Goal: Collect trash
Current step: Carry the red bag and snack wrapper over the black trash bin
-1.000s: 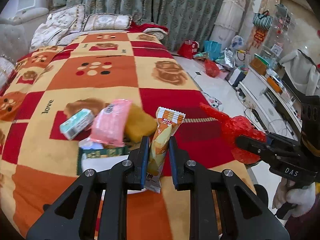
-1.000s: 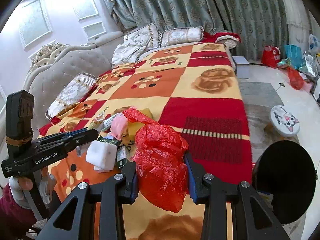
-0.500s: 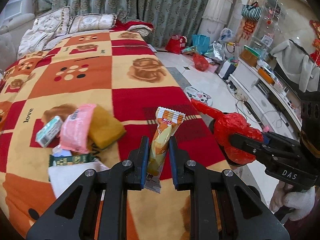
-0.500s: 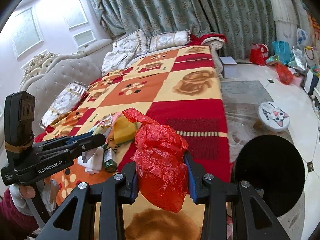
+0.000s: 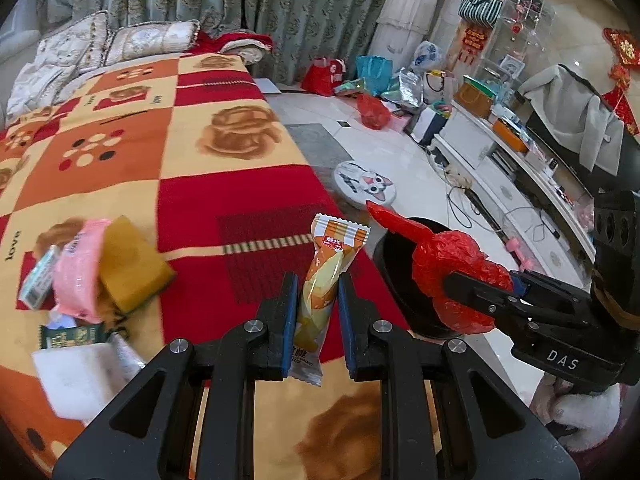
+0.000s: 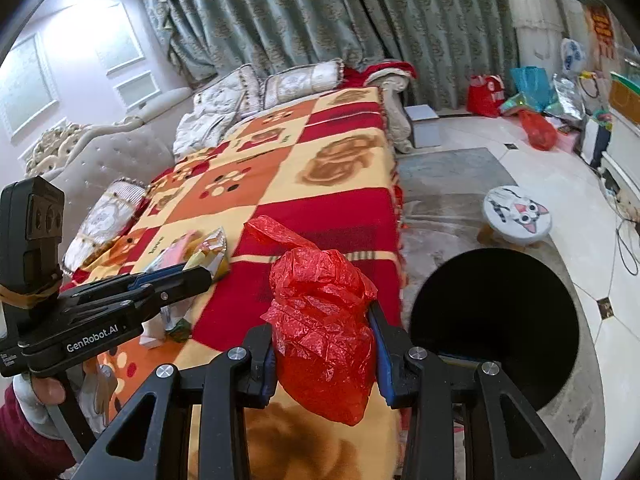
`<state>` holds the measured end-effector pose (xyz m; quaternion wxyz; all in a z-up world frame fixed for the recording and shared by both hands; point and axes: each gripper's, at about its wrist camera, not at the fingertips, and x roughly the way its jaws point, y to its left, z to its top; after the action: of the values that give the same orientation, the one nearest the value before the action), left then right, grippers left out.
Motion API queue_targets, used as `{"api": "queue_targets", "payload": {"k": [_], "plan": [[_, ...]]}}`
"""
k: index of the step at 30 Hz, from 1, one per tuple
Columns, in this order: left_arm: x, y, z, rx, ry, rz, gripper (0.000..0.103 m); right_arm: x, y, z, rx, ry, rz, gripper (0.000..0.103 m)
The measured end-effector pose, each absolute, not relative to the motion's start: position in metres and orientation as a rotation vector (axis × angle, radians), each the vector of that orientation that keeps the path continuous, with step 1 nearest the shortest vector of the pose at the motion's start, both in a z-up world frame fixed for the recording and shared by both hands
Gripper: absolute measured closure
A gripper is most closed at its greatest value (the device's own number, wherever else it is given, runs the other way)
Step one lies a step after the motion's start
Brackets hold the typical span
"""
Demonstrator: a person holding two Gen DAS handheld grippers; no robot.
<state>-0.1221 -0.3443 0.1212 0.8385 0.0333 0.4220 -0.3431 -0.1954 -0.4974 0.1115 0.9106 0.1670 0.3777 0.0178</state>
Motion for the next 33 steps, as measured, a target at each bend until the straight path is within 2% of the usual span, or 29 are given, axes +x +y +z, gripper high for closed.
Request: {"api": "queue_targets", "payload": {"k": [24,31,33], "plan": [[-0.126,-0.476,0.082,0.118,1.003,-0.858,0.086,-0.225,-0.610,0.074,0.490,0.818,-0.192,0.066],[-0.125,-0.494,0.076,0.101,1.019,-0.892,0.085,-0.225,-0.627,0.062,0.531,0.835,-0.217,0.058],[-0.123,-0.498,0.074,0.092,1.027,-0.907,0.079,-0.227,-0.630,0.061,0.536,0.835,-0.224,0.057]]}}
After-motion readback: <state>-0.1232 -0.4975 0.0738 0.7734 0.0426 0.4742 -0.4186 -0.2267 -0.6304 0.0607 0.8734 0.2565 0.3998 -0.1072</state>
